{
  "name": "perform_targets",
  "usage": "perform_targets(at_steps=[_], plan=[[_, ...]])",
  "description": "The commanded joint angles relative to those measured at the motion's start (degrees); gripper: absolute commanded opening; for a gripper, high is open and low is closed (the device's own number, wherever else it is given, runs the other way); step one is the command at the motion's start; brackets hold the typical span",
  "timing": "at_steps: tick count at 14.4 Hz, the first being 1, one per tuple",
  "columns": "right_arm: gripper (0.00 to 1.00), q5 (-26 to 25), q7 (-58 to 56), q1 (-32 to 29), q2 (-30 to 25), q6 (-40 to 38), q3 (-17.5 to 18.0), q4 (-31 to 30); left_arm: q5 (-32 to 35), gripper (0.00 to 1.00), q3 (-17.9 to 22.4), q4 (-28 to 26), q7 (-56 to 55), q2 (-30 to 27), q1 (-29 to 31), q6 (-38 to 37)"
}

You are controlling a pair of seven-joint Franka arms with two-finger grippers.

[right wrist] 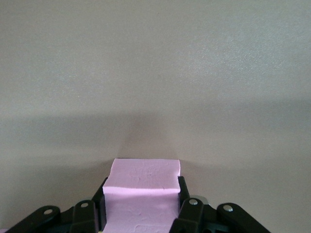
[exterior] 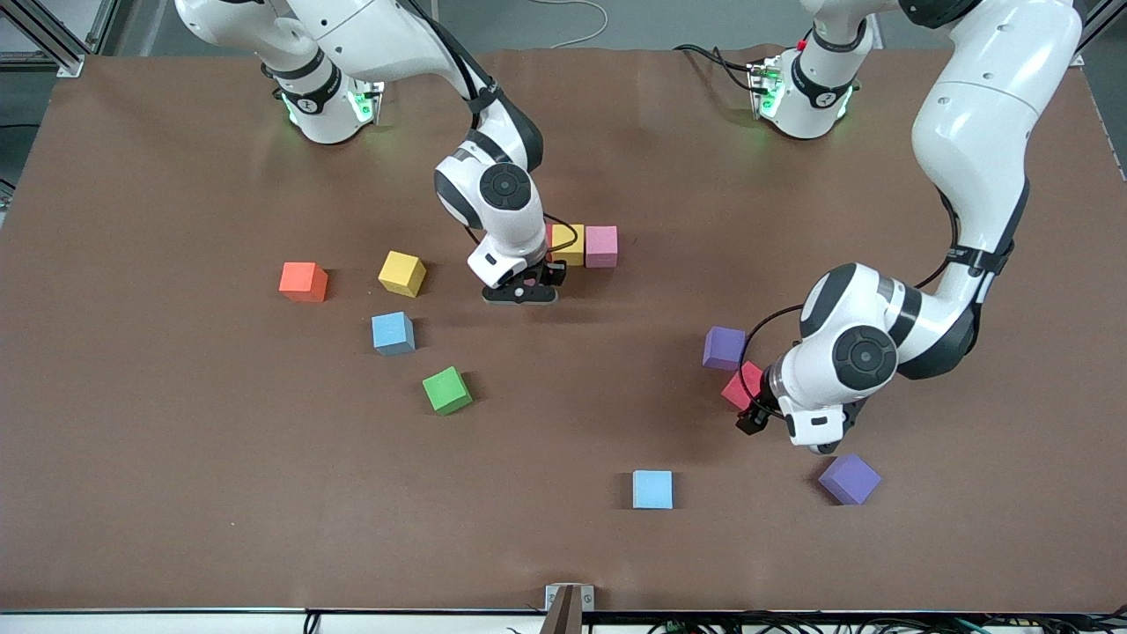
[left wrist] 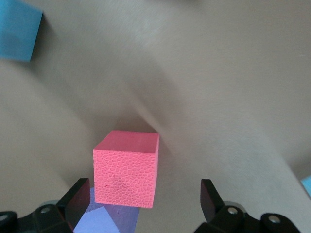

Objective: Arrange 11 blocks into digit 3
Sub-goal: 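Grasp the red cube with the left gripper and lift it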

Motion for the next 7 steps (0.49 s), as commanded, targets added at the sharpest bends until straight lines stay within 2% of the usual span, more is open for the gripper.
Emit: perform_targets(at_steps=[1,7], plan=[[0.01,-0.33,1.43,0.99,-2.17,0.71,-0.21,-2.45,0.09,1.0,0.75,-0.48,-4.09,0.24,-0.33,-0.21],[0.02,-0.33,1.61,1.26,-2.17,0.1,-0.21,-2.63,3.25,0.98,0.93,-1.45,-4.35,1.99,-0.41,-0.04]])
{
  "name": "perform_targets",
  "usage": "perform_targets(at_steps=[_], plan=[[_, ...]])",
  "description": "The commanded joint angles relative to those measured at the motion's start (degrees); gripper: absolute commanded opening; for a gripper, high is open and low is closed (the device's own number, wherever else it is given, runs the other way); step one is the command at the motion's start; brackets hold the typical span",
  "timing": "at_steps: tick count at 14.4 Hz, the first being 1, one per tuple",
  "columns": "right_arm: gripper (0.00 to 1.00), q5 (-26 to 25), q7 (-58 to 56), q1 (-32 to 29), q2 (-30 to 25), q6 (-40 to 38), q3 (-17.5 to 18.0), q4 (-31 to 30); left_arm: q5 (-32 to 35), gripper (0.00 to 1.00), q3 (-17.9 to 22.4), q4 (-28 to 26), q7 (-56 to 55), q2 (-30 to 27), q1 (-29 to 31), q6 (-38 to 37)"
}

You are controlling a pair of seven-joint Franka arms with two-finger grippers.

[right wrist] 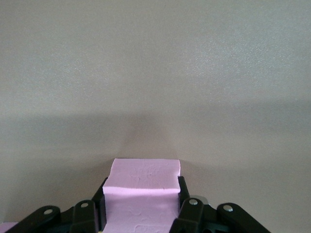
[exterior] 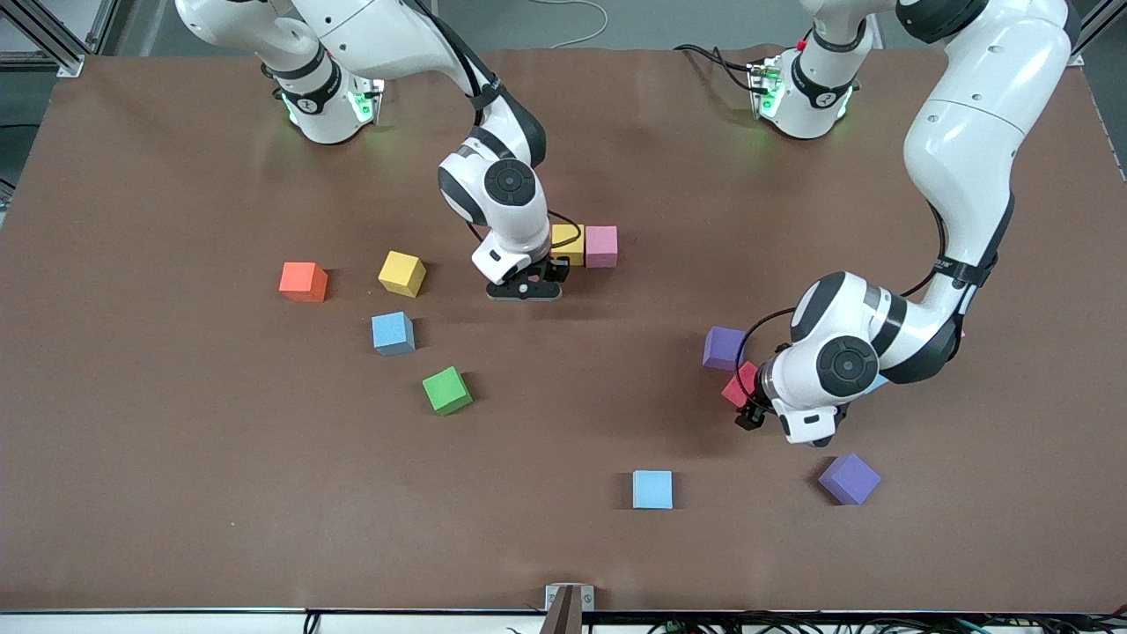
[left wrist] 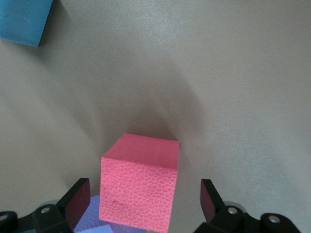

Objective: Arrange 11 blocks into digit 3
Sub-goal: 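Grasp the red cube with the left gripper and lift it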

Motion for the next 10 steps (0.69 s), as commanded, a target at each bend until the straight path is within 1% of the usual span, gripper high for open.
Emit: perform_targets(at_steps=[1,2,4,8,10], plan=[[0.02,-0.33,1.24,0.71,-2.24,0.2,-0.22,-3.19,1.61,0.93,0.26,0.06,-1.4,0.86,-0.29,0.3],[0.02,-0.33,1.24,0.71,-2.24,0.2,-0.22,-3.28,1.61,0.93,0.26,0.06,-1.4,1.04,-0.29,0.66],[0.02,-0.33,1.33,0.71,-2.33,0.11,-0.22,-3.46,1.61,0.86,0.35,0.24,-1.32,1.74,-0.29,1.09],[0.02,-0.33,1.5,0.71,-3.3,0.72,-0.22,-4.95,1.52,0.61,1.05,0.5,-1.32,2.01,-0.73,1.89],[0.02,-0.33,1.59,0.71,-3.3,0.81,-0.22,-4.87,1.61,0.44,1.05,0.76,-1.06,1.57,-0.82,1.8]])
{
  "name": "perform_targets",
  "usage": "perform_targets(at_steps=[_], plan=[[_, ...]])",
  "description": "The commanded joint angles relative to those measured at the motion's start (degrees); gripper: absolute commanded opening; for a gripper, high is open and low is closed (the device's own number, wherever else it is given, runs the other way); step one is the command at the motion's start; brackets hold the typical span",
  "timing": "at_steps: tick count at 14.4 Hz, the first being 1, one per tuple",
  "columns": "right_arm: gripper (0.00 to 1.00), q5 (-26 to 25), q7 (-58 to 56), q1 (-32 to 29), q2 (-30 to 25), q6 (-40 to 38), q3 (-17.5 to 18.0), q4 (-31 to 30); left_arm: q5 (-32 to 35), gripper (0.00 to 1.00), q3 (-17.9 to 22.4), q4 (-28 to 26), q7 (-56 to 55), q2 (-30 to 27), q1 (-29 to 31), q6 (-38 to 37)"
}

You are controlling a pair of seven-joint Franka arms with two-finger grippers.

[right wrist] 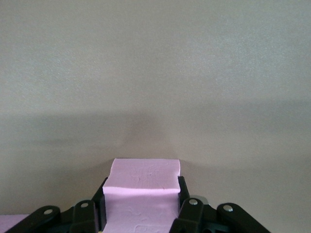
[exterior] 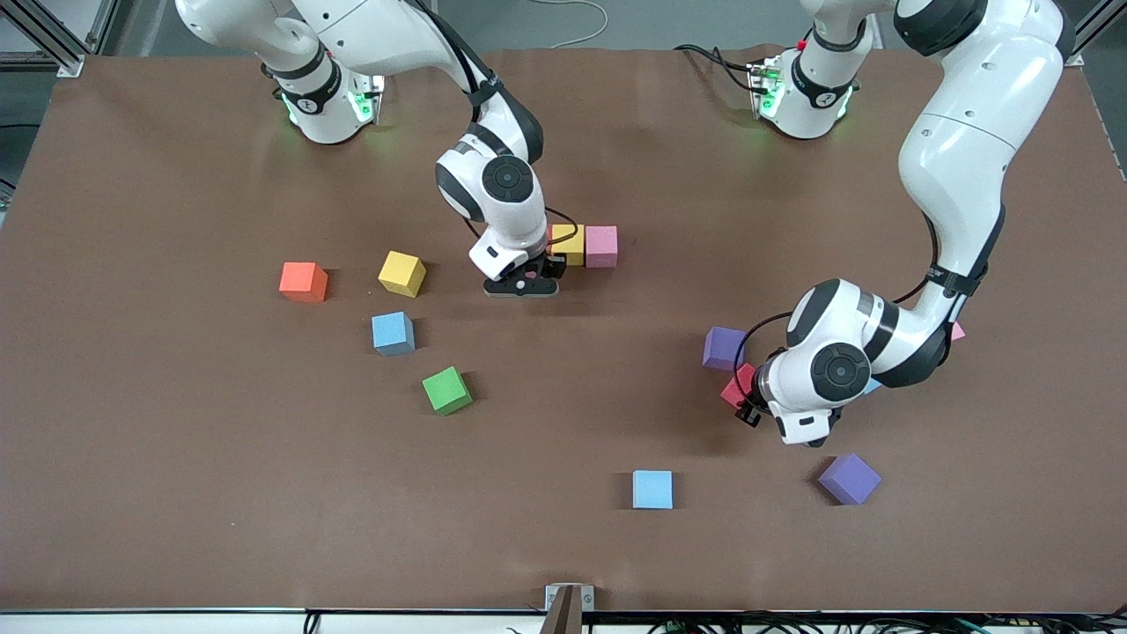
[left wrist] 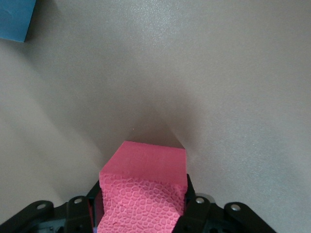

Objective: Arrange 11 blocks into digit 3
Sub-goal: 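Grasp the red cube with the left gripper and lift it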

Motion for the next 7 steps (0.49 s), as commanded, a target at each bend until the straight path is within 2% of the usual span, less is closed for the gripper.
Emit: perform_targets(at_steps=[1,3,5,7], plan=[[0.02,-0.33,1.96,0.6,-1.89,0.77,-0.22,-2.71,1.39,0.34,0.42,0.94,-0.77,-0.96,-0.35,0.2],[0.02,-0.33,2.23,0.6,-1.89,0.95,-0.22,-2.62,1.39,0.29,-0.01,2.34,-0.5,-2.98,-0.08,-1.03],[0.02,-0.33,2.31,0.69,-1.8,1.21,-0.22,-2.27,1.48,0.29,-0.28,2.96,1.68,-5.52,0.1,-3.13],[0.02,-0.25,2.4,0.69,-1.71,2.09,-0.22,-2.27,0.61,0.29,-0.19,2.96,8.61,-9.65,0.36,-5.68]])
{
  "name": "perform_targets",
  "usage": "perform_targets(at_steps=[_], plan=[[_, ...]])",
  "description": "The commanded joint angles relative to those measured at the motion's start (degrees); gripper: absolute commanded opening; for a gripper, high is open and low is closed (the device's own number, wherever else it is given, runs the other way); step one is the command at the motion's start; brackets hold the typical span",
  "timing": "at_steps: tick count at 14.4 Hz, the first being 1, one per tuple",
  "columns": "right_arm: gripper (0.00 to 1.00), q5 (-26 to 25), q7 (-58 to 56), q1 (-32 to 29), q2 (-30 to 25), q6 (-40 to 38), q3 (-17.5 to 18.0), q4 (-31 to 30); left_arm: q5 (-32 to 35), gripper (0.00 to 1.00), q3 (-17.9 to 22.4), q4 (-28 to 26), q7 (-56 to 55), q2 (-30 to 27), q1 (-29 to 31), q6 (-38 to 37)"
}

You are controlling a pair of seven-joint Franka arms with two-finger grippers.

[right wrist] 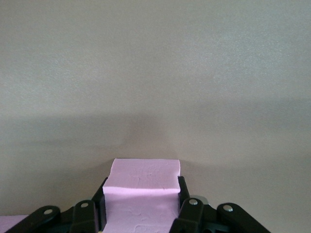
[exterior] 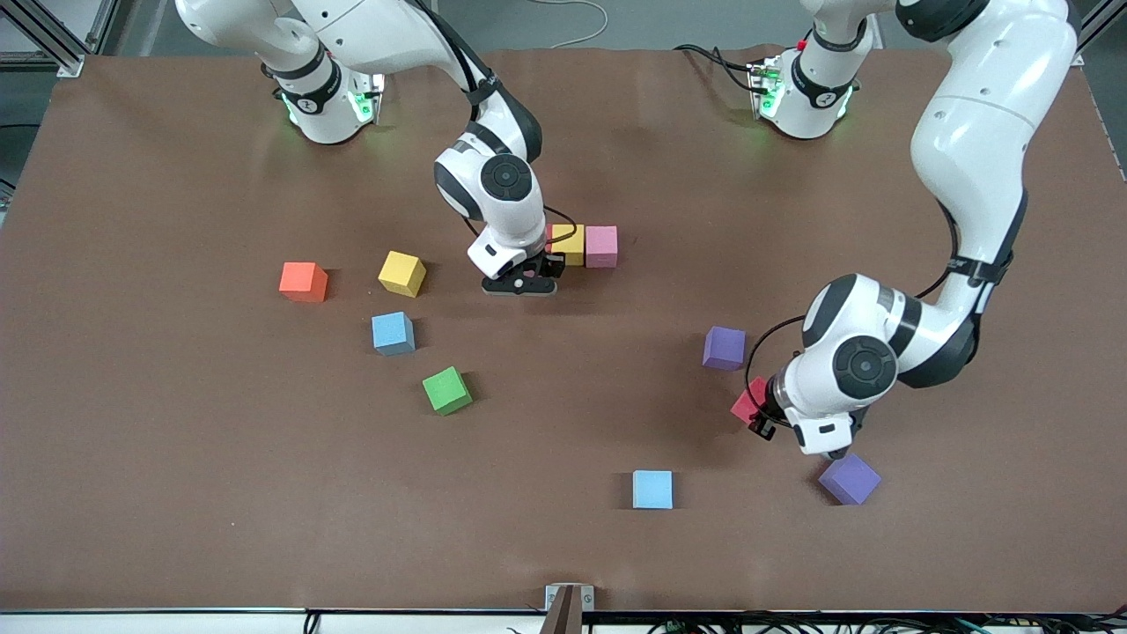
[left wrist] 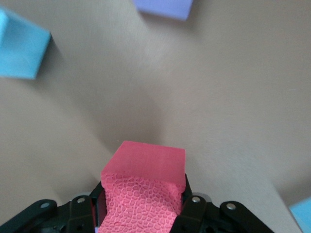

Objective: Arrange 11 blocks into digit 3
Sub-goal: 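Grasp the red cube with the left gripper and lift it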

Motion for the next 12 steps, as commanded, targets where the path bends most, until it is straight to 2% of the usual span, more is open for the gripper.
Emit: perform_targets(at_steps=[1,7,12], plan=[[0.02,-0.25,1.48,0.67,-1.48,1.21,-0.22,-1.96,-0.25,0.29,-0.02,-0.76,6.88,-6.92,0.52,-4.36],[0.02,-0.33,1.48,0.67,-1.4,1.21,-0.22,-1.96,-5.18,0.29,-0.11,-0.68,11.81,-16.94,0.52,-15.68],[0.09,-0.34,1.48,1.02,-1.31,1.21,-0.22,-1.61,-7.73,0.29,0.07,-0.68,18.23,-23.01,0.43,-21.32]])
